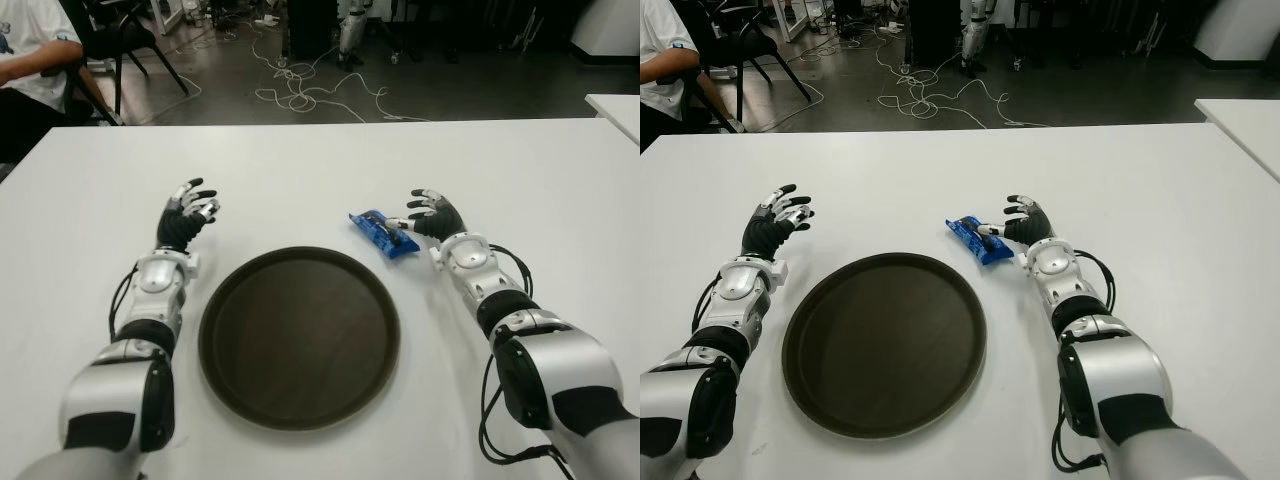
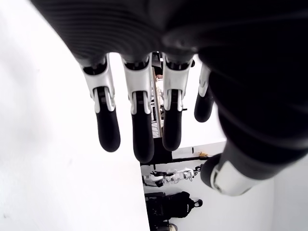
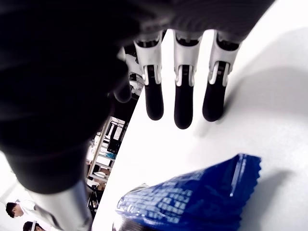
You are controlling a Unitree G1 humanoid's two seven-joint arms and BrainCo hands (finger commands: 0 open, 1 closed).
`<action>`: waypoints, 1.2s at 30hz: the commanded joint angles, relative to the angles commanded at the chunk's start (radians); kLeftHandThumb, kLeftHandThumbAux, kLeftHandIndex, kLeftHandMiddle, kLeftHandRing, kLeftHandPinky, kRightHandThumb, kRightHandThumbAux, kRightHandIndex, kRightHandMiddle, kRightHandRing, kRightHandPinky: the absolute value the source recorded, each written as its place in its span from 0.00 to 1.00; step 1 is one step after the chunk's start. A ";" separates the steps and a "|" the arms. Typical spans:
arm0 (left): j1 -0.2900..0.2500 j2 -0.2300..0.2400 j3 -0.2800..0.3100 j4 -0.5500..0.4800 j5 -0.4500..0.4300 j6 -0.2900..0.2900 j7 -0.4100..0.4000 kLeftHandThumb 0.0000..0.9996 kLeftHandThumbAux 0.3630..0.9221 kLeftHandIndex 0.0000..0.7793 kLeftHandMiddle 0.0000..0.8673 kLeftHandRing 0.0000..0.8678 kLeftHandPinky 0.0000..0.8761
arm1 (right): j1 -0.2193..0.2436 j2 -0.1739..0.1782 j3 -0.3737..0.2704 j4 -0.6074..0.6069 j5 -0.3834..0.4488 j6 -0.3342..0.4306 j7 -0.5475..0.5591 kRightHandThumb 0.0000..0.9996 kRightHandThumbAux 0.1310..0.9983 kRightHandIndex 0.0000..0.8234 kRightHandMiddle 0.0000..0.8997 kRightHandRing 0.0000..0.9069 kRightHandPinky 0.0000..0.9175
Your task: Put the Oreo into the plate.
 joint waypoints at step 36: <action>0.004 0.003 -0.010 0.003 0.005 -0.002 0.010 0.38 0.62 0.21 0.31 0.35 0.37 | 0.000 -0.003 0.016 -0.002 -0.011 0.001 0.006 0.00 0.76 0.22 0.28 0.29 0.33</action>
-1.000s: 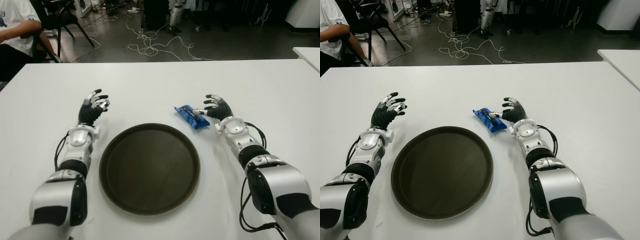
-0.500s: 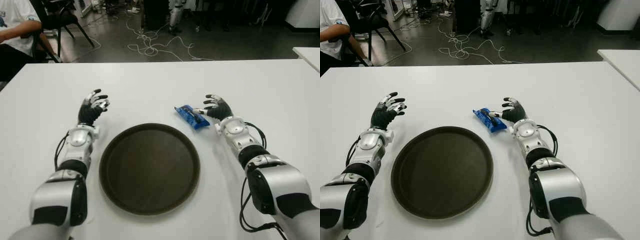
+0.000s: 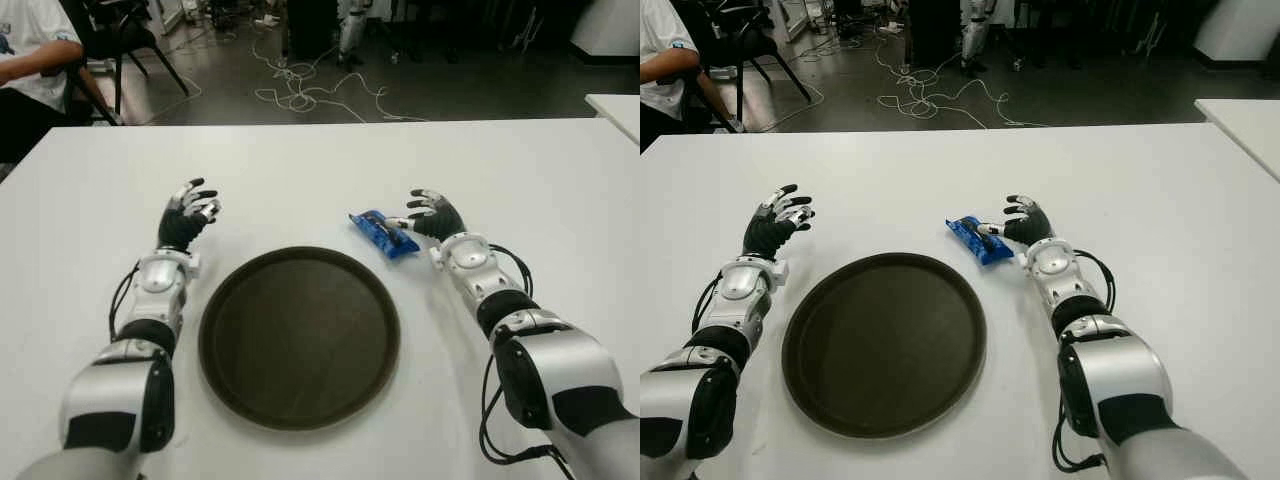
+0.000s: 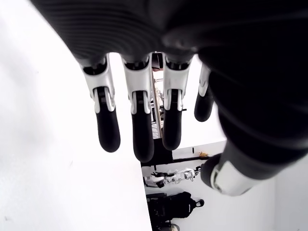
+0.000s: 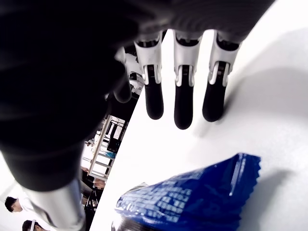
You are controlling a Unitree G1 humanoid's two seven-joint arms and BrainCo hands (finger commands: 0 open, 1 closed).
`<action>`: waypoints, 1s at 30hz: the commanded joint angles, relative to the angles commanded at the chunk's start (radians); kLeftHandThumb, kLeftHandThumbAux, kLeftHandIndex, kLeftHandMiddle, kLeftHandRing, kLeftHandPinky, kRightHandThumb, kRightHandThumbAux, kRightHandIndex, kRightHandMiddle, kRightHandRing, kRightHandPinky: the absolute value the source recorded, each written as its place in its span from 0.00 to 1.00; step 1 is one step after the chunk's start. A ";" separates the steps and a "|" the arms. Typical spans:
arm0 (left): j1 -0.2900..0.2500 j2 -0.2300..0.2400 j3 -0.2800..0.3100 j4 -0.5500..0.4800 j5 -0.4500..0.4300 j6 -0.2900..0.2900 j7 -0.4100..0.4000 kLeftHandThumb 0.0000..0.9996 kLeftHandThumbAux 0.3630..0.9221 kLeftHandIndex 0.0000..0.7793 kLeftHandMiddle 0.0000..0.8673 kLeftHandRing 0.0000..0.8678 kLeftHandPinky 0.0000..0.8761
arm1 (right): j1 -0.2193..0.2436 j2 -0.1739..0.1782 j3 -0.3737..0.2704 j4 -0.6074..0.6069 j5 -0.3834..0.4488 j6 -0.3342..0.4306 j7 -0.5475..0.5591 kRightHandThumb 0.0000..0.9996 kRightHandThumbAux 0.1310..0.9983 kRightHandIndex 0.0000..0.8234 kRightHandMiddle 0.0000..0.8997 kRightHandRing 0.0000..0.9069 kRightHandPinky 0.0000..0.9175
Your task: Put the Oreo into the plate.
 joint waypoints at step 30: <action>0.006 0.002 0.004 -0.005 -0.002 -0.011 -0.006 0.39 0.64 0.21 0.31 0.35 0.38 | 0.004 0.001 0.007 0.000 -0.007 -0.008 -0.011 0.00 0.76 0.21 0.26 0.27 0.31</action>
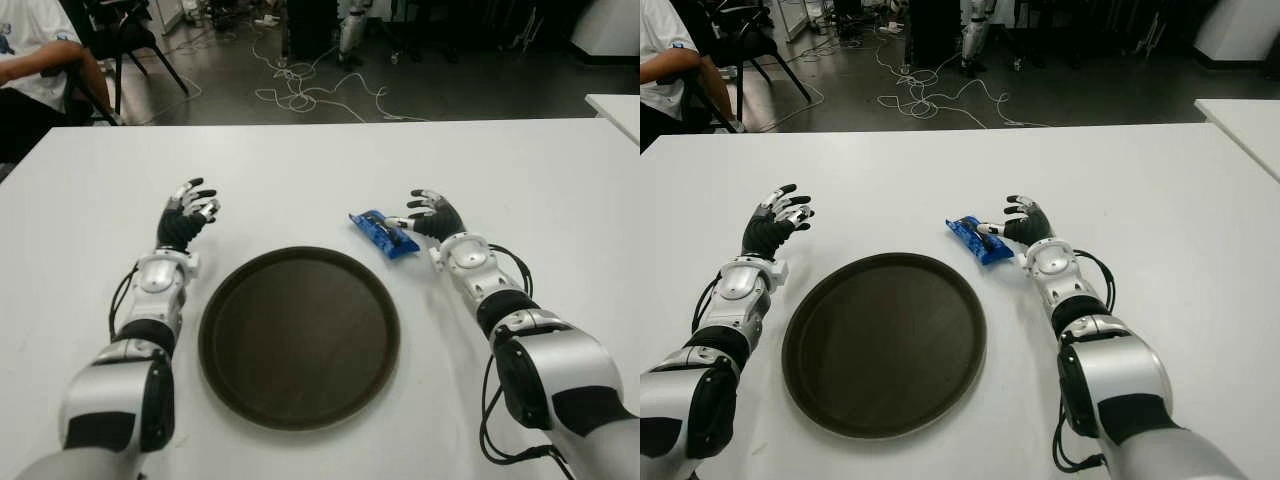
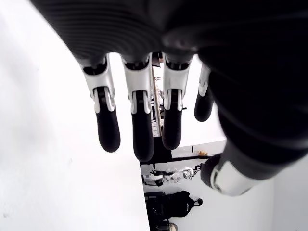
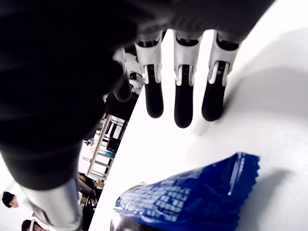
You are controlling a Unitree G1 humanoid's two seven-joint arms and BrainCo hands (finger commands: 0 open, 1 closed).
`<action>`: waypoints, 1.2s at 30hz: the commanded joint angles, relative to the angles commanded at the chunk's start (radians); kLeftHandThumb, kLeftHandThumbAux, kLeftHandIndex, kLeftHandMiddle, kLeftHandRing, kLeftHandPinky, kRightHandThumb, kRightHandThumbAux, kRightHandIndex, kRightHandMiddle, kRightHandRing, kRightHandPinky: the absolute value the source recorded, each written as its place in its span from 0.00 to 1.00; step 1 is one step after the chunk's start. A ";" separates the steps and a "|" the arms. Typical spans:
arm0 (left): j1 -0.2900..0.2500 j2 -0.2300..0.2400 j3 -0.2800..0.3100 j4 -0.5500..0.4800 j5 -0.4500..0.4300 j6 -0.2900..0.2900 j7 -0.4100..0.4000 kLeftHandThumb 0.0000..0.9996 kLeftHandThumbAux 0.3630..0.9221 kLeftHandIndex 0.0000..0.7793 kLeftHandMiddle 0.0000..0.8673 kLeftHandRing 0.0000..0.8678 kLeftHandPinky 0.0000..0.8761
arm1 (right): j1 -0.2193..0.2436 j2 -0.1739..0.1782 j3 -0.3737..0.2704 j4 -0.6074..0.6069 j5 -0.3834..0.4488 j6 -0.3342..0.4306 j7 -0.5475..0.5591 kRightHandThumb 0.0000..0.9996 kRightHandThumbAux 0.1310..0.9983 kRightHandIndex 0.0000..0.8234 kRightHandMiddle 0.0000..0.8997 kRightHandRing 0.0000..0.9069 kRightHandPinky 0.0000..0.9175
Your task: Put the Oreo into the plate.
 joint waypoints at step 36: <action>0.003 0.012 0.007 0.003 -0.007 0.007 -0.027 0.35 0.59 0.21 0.32 0.36 0.37 | 0.018 -0.006 0.283 -0.035 -0.298 -0.120 -0.325 0.00 0.69 0.18 0.18 0.19 0.21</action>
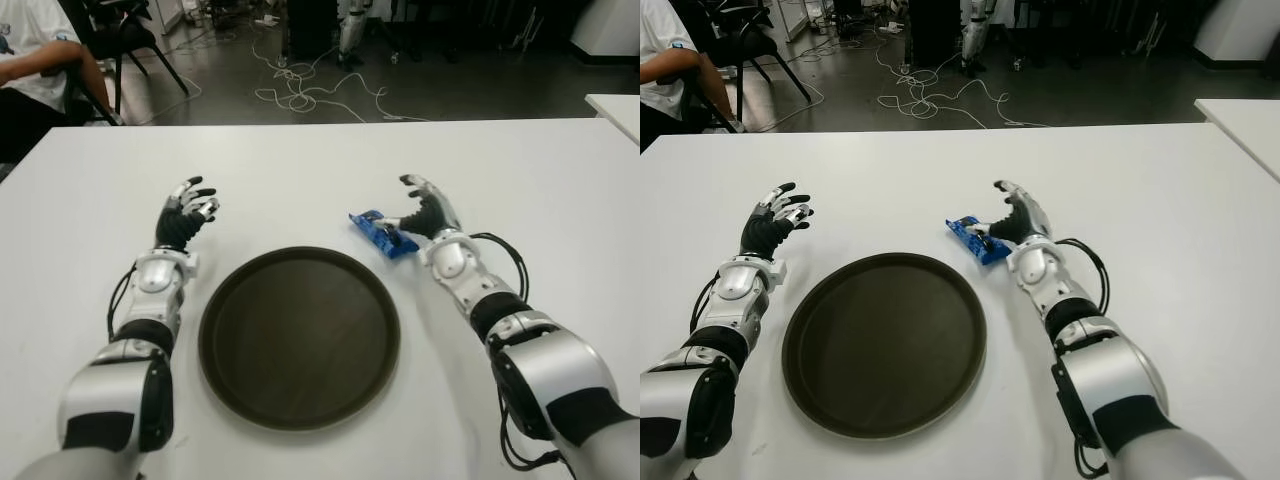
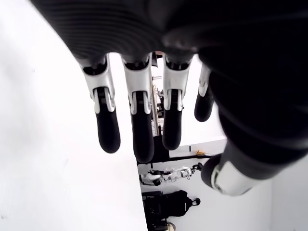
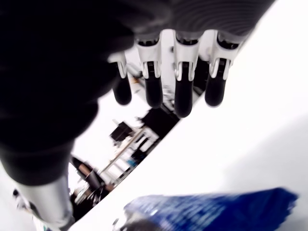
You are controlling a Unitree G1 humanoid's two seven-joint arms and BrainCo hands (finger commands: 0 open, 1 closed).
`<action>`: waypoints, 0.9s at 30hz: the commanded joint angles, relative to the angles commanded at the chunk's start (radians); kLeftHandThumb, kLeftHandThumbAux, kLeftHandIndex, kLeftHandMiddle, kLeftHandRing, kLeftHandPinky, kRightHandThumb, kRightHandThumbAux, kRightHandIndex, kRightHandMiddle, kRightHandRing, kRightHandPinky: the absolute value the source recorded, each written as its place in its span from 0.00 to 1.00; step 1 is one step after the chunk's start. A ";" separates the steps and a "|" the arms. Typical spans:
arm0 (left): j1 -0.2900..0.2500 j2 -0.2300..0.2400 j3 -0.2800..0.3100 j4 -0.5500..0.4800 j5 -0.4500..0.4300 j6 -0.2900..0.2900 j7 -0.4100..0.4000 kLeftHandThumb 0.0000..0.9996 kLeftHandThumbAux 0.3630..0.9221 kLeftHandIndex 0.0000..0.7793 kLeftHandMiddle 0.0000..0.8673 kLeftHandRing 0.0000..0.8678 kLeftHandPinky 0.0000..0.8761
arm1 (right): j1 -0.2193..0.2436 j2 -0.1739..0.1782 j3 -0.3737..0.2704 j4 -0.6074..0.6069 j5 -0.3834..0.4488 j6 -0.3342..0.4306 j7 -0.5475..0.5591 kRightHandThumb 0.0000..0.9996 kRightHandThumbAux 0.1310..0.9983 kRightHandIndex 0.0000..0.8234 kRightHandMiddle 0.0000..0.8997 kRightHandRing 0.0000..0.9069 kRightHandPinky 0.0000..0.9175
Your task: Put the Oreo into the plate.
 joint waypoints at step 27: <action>0.004 -0.004 -0.015 -0.008 0.015 -0.016 0.026 0.37 0.62 0.21 0.31 0.34 0.37 | -0.003 0.013 0.220 -0.015 -0.190 0.081 -0.061 0.00 0.80 0.13 0.12 0.12 0.15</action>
